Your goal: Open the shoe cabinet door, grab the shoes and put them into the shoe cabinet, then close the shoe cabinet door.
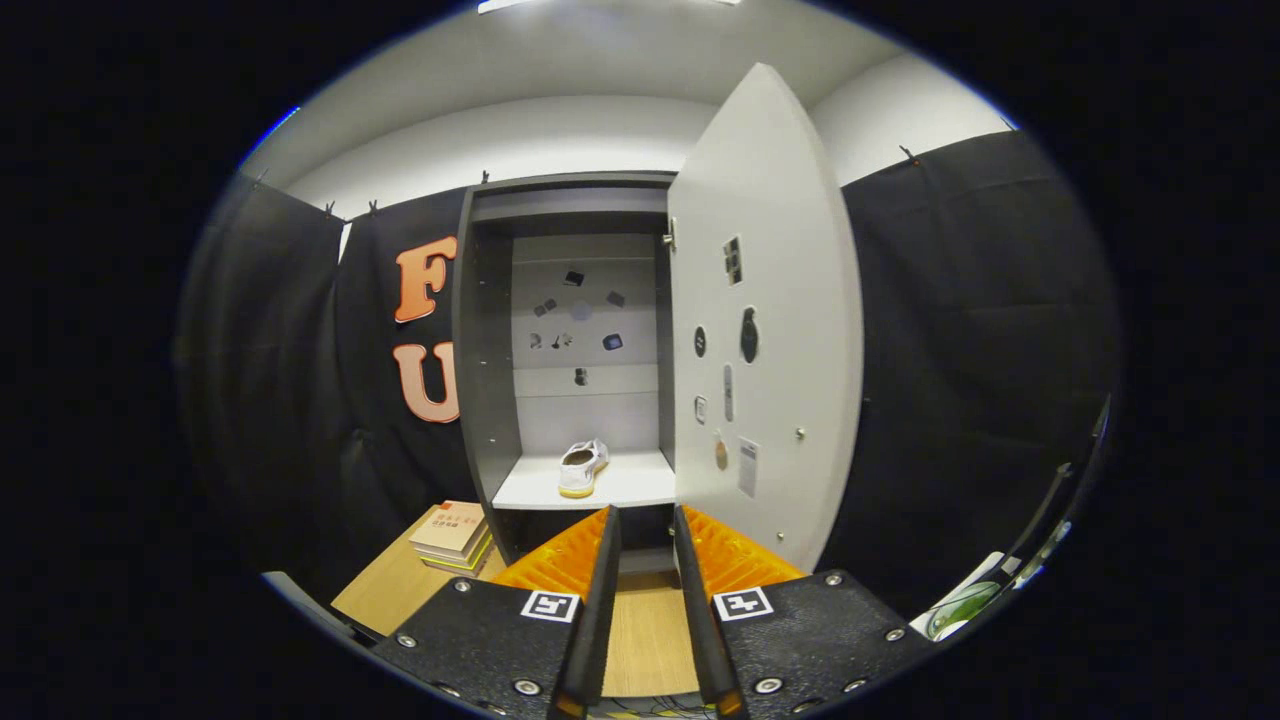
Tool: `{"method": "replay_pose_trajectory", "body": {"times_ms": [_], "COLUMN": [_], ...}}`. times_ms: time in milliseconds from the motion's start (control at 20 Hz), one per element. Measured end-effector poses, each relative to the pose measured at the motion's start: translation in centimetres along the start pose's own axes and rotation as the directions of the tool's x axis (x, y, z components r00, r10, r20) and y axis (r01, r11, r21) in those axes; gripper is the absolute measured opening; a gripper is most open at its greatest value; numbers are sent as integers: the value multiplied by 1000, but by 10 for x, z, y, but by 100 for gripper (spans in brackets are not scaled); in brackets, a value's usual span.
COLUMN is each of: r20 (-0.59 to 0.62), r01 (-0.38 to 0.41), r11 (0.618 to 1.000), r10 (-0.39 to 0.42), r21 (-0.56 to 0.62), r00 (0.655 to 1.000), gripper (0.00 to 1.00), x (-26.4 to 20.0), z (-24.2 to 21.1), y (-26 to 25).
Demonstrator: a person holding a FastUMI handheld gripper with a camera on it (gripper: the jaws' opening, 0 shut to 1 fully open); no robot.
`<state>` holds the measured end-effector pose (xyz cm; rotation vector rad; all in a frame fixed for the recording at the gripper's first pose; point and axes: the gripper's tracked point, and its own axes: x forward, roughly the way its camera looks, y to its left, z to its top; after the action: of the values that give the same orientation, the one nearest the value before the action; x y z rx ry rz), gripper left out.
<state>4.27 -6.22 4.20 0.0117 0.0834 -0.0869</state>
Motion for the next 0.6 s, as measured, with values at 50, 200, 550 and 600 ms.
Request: {"method": "replay_pose_trajectory", "body": {"times_ms": [50,200,550,600], "r20": [-3,-2,-11,-20], "r01": [23,95,162,155], "r11": [1000,995,986,987], "r10": [-23,-95,-161,-154], "r21": [8,20,47,54], "r00": [1000,995,987,988], "gripper": [37,41,51,52], "x": [-6,-17,-5,2], "z": [-1,-3,-13,-16], "y": [-14,-56,-132,-136]}}
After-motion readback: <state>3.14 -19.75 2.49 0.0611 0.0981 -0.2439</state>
